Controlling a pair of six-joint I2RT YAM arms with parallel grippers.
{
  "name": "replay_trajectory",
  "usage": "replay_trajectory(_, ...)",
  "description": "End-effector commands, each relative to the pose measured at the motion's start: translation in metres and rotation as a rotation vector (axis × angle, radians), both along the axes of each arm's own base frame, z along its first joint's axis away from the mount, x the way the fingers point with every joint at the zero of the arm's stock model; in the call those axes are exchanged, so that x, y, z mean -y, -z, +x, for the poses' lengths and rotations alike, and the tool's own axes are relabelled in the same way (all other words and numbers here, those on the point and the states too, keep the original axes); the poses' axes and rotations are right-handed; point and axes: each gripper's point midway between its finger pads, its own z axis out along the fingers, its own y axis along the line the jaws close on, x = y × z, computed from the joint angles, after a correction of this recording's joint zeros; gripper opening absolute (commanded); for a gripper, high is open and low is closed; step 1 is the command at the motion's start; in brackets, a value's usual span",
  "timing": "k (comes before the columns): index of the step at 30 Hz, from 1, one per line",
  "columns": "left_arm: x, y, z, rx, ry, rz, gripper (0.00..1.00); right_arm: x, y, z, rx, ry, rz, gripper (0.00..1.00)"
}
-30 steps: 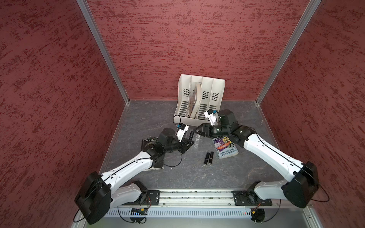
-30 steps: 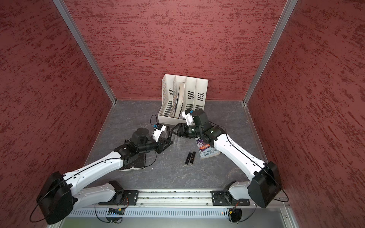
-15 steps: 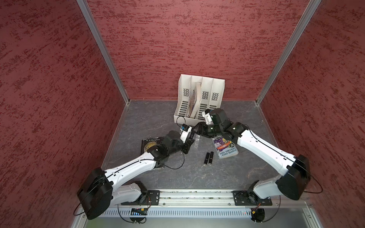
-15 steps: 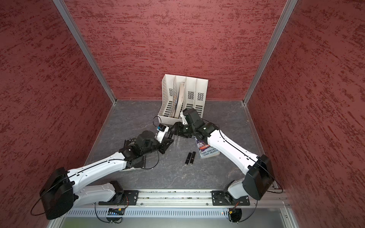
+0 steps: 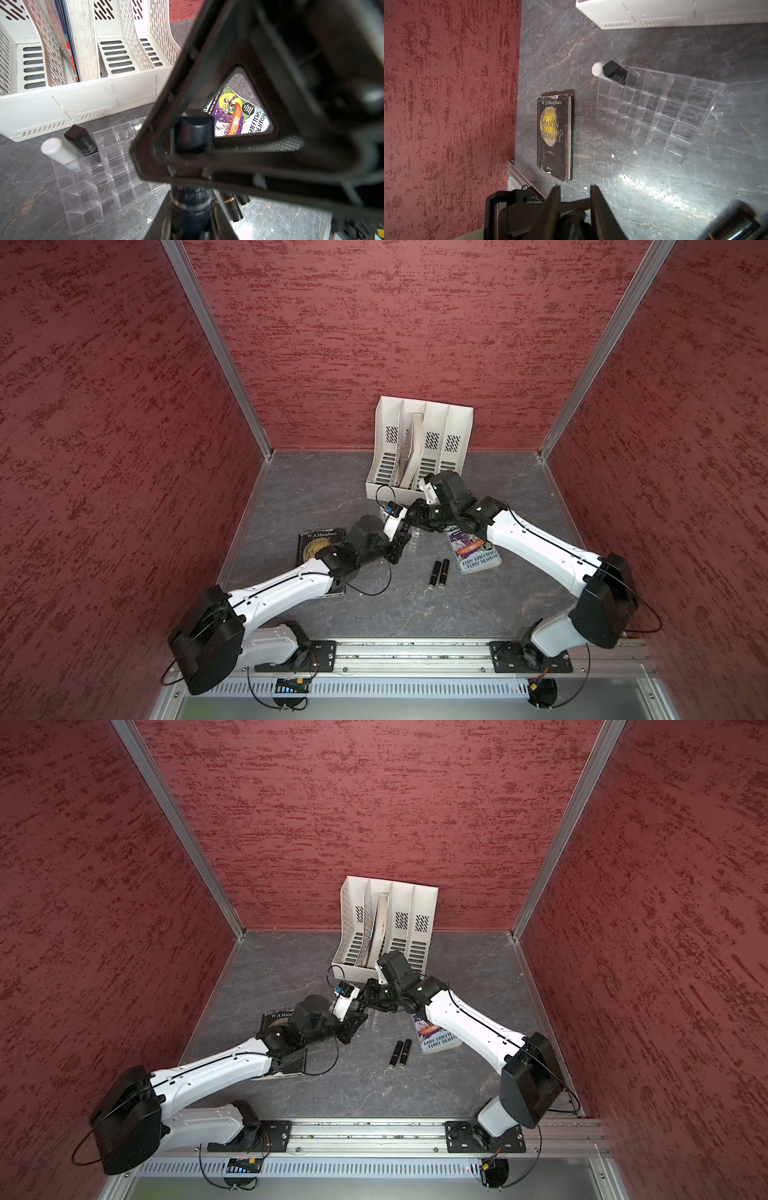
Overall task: Arrange the lipsticks in the organizer
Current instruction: Pick up the lipstick at the center of the board, then place the lipstick in the storage box.
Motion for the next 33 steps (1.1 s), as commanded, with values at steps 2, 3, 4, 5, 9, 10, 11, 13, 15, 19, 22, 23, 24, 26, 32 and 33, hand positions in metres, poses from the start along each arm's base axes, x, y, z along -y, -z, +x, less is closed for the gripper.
replay_trajectory(2, 0.006, -0.022, 0.008, 0.058, -0.011, -0.033, 0.33, -0.010, -0.014, 0.008, 0.040, 0.008, 0.026, 0.22)
replay_trajectory(3, 0.006, -0.023, 0.008, 0.056, -0.013, -0.032, 0.43, -0.010, -0.014, 0.009, 0.042, 0.008, 0.025, 0.22)
replay_trajectory(4, 0.005, -0.023, 0.008, 0.053, -0.017, -0.034, 0.51, -0.011, -0.013, 0.010, 0.044, 0.011, 0.024, 0.22)
replay_trajectory(5, 0.004, -0.025, 0.008, 0.050, -0.023, -0.039, 0.57, -0.011, -0.013, 0.012, 0.050, 0.014, 0.020, 0.21)
replay_trajectory(9, -0.010, -0.026, 0.006, 0.022, -0.066, -0.029, 0.69, -0.008, -0.013, 0.025, 0.127, 0.022, -0.025, 0.18)
replay_trajectory(10, -0.020, -0.027, 0.010, 0.005, -0.103, -0.027, 0.70, -0.004, -0.013, 0.030, 0.167, 0.030, -0.052, 0.17)
replay_trajectory(11, -0.033, -0.024, 0.014, -0.023, -0.156, -0.017, 0.72, 0.000, -0.015, 0.037, 0.217, 0.035, -0.081, 0.16)
replay_trajectory(13, -0.069, -0.020, 0.028, -0.097, -0.311, -0.028, 0.73, 0.009, -0.015, 0.050, 0.332, 0.043, -0.162, 0.14)
replay_trajectory(15, -0.113, -0.008, 0.040, -0.199, -0.480, -0.071, 0.75, 0.012, -0.016, 0.063, 0.458, 0.037, -0.218, 0.12)
replay_trajectory(19, -0.152, 0.015, 0.045, -0.330, -0.598, -0.187, 0.74, 0.007, -0.007, 0.083, 0.649, -0.003, -0.306, 0.09)
replay_trajectory(22, -0.157, 0.028, 0.044, -0.352, -0.607, -0.179, 0.75, -0.003, -0.002, 0.093, 0.709, -0.020, -0.332, 0.09)
replay_trajectory(23, -0.157, 0.032, 0.043, -0.357, -0.608, -0.175, 0.75, -0.007, -0.001, 0.096, 0.718, -0.021, -0.337, 0.09)
replay_trajectory(24, -0.157, 0.035, 0.044, -0.360, -0.608, -0.173, 0.74, -0.010, 0.001, 0.098, 0.725, -0.026, -0.340, 0.08)
replay_trajectory(26, -0.155, 0.042, 0.043, -0.375, -0.598, -0.166, 0.74, -0.016, 0.006, 0.100, 0.738, -0.035, -0.352, 0.08)
replay_trajectory(32, -0.160, 0.051, 0.045, -0.387, -0.600, -0.148, 0.75, -0.015, 0.022, 0.104, 0.762, -0.035, -0.407, 0.07)
replay_trajectory(33, -0.161, 0.051, 0.046, -0.388, -0.601, -0.148, 0.74, -0.013, 0.022, 0.104, 0.771, -0.029, -0.412, 0.07)
